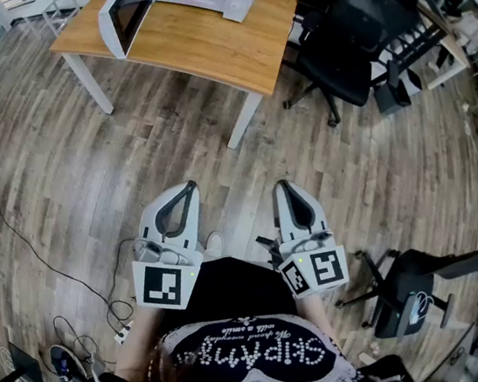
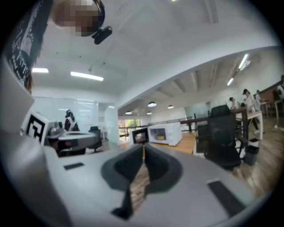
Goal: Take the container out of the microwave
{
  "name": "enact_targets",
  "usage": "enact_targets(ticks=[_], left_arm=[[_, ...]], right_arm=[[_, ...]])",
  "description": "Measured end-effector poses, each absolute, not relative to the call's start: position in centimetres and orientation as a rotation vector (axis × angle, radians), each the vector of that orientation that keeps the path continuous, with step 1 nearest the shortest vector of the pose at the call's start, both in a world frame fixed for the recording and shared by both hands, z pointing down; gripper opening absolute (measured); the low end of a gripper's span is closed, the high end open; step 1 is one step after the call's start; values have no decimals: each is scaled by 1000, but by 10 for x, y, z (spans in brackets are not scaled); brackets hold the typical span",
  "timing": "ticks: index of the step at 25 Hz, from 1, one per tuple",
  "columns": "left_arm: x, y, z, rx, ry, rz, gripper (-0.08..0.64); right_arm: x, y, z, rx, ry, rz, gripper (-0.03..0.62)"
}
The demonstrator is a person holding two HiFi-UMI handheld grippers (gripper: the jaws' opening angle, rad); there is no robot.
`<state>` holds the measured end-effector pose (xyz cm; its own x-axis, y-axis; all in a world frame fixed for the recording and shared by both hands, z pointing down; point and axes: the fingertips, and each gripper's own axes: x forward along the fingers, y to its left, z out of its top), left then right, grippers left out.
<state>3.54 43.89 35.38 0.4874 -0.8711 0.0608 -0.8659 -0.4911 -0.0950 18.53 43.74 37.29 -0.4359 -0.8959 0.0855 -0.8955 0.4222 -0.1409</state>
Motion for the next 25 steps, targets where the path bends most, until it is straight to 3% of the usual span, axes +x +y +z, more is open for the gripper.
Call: enact_targets(ticks=[25], left_arm=[[28,458,350,-2633,1609,-158,31]], right_arm=[[190,455,374,-1623,2672,-259,37]])
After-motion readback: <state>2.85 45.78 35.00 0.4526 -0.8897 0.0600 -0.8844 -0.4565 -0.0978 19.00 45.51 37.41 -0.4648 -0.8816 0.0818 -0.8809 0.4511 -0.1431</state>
